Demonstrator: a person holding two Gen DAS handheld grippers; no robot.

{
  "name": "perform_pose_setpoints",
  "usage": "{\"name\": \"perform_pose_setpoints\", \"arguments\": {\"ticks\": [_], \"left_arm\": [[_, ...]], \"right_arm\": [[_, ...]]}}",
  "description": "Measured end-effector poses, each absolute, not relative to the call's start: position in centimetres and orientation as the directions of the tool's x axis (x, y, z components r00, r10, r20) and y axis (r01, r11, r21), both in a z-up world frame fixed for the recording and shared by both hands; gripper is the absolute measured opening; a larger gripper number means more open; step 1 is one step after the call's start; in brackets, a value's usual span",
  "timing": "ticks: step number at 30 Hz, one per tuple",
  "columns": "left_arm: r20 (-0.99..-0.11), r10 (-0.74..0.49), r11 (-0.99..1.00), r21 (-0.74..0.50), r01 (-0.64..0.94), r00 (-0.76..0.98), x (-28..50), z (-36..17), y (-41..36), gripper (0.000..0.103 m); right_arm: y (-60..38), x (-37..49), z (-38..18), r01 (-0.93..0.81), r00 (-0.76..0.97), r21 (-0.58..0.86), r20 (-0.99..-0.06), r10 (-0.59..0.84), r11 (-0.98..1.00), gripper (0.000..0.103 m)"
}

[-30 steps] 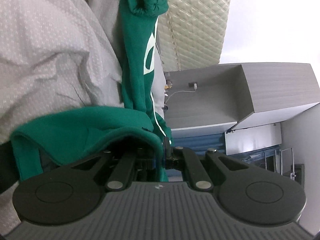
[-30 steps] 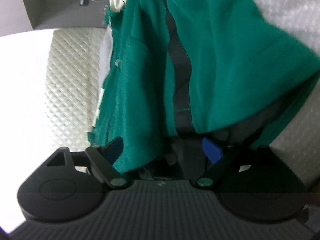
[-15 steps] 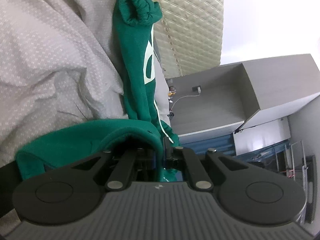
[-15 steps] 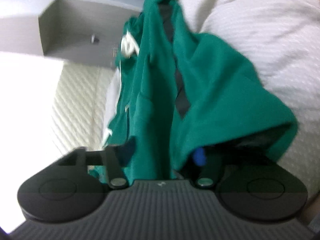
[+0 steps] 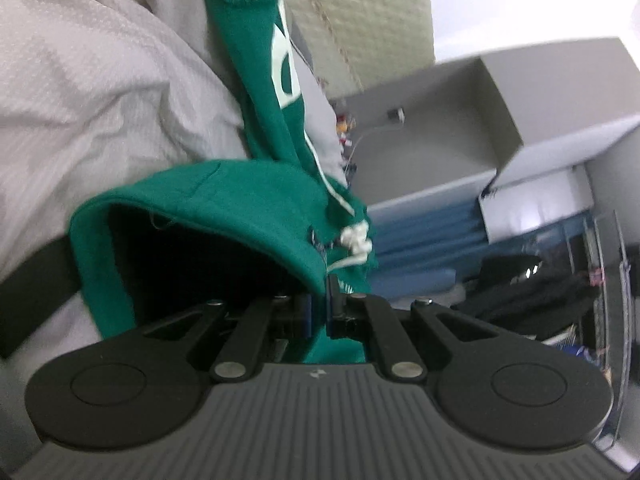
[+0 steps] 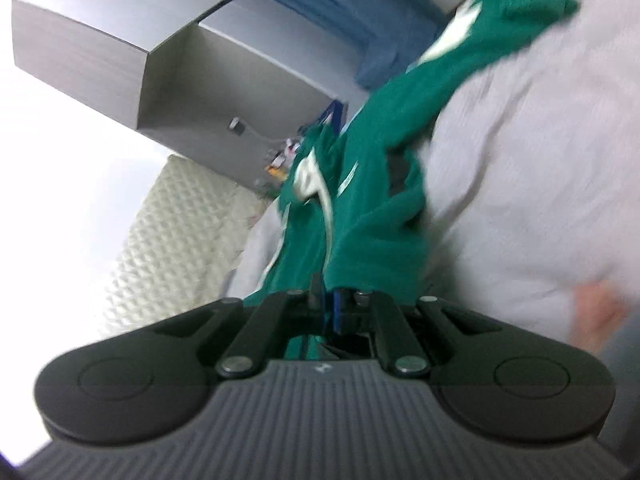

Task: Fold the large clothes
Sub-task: 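Lower the turned hoodie onto the bed and open both grippers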

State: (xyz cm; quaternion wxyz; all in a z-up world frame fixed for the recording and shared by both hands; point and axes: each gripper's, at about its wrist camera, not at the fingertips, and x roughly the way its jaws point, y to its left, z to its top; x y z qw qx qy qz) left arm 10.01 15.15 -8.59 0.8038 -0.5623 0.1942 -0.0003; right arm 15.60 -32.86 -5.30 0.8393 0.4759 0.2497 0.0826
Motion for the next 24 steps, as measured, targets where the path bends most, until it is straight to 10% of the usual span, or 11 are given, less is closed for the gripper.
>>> {"name": "perform_pose_setpoints", "arguments": {"ticks": [10,17,20,24], "left_arm": [[-0.608,-0.189,0.646,-0.669,-0.369,0.771,8.5,-7.7,10.1,0.006],[-0.641,-0.235,0.713,-0.625,-0.318,0.731,8.4,-7.2,9.5,0.007],[-0.649,-0.310,0.755,-0.612,-0.234,0.695,7.7,-6.4,8.8,0.016],[-0.639,-0.292,0.821,-0.549,-0.155,0.712,6.3,-4.3,7.6,0.045]], "right_arm": [[-35.2,16.0,-5.7,0.278,0.762,0.664,-0.593,0.261,0.694,0.007],[-35.0,17.2,-5.8,0.291,0.684,0.596,-0.677,0.273,0.748,0.011],[-35.1,16.5,-5.2,0.244,0.645,0.575,-0.697,0.312,0.781,0.020],[-34.9,15.0,-3.5,0.181,0.654,0.536,-0.692,0.307,0.824,0.067]]}}
